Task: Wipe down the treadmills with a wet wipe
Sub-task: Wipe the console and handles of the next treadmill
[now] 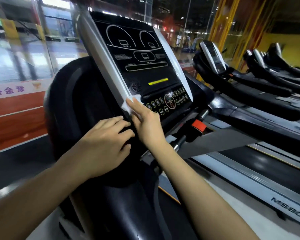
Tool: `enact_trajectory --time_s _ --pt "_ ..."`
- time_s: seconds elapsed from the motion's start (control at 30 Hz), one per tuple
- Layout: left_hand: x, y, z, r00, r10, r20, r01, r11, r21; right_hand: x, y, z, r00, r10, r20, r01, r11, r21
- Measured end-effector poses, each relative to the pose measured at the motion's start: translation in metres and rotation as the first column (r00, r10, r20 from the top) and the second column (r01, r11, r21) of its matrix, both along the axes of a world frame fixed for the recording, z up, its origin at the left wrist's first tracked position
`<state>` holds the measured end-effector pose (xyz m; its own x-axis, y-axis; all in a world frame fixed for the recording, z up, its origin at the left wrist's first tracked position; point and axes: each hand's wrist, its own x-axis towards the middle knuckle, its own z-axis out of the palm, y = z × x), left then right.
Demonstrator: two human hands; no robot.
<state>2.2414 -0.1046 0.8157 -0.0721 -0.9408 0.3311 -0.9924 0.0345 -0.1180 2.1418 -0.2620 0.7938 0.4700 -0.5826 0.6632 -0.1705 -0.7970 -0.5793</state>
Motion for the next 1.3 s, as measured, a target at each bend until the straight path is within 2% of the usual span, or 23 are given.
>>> enact_trajectory --time_s 0.07,0.17,0.23,0.3,0.37,0.43,0.53,0.7,0.87,1.0,1.13,1.2,1.3 --pt "-0.013 0.009 -0.006 0.999 -0.024 0.023 0.024 0.999 0.036 -0.01 0.004 -0.001 0.999 0.031 -0.025 -0.031 0.999 0.013" --pt "-0.026 0.023 -0.012 0.997 -0.076 0.023 0.074 0.994 0.075 -0.056 -0.002 -0.013 0.989 0.027 -0.145 -0.033 0.999 -0.038" --pt "-0.034 0.032 -0.017 0.996 -0.093 -0.006 0.093 0.994 0.052 -0.095 -0.022 -0.022 0.975 -0.115 -0.19 0.099 0.991 -0.094" --pt "-0.045 0.04 -0.023 0.991 -0.126 -0.032 0.128 0.991 0.043 -0.131 -0.046 -0.033 0.928 -0.301 -0.221 0.29 0.954 -0.082" --pt "-0.053 0.044 -0.03 0.988 -0.15 -0.02 0.151 0.988 0.036 -0.149 -0.057 -0.045 0.87 -0.367 -0.328 0.368 0.928 -0.063" --pt "-0.058 0.047 -0.029 0.992 -0.122 -0.013 0.123 0.99 0.067 -0.152 -0.055 -0.06 0.866 -0.339 -0.368 0.351 0.936 -0.036" --pt "-0.063 0.052 -0.021 0.998 -0.054 -0.037 0.058 0.99 0.131 -0.148 -0.042 -0.068 0.9 -0.302 -0.313 0.326 0.945 0.024" --pt "-0.065 0.052 -0.02 0.995 -0.023 -0.1 0.044 0.978 0.205 -0.162 -0.015 -0.074 0.947 -0.207 -0.247 0.221 0.975 0.028" --pt "-0.067 0.052 -0.017 0.996 -0.017 -0.087 0.039 0.967 0.253 -0.148 -0.041 -0.064 0.909 -0.332 -0.253 0.357 0.932 0.061" --pt "-0.065 0.05 -0.019 0.996 -0.021 -0.088 0.043 0.967 0.251 -0.135 -0.033 -0.068 0.875 -0.361 -0.323 0.349 0.932 -0.097" --pt "-0.063 0.048 -0.025 0.994 -0.025 -0.104 0.049 0.972 0.231 -0.147 -0.03 -0.059 0.892 -0.417 -0.175 0.395 0.906 -0.149" --pt "-0.063 0.048 -0.024 0.994 -0.022 -0.103 0.045 0.974 0.224 -0.138 -0.019 -0.061 0.908 -0.352 -0.227 0.316 0.931 -0.18" --pt "-0.063 0.049 -0.024 0.993 -0.027 -0.111 0.05 0.977 0.206 -0.122 0.008 -0.069 0.934 -0.169 -0.315 0.119 0.978 -0.172"
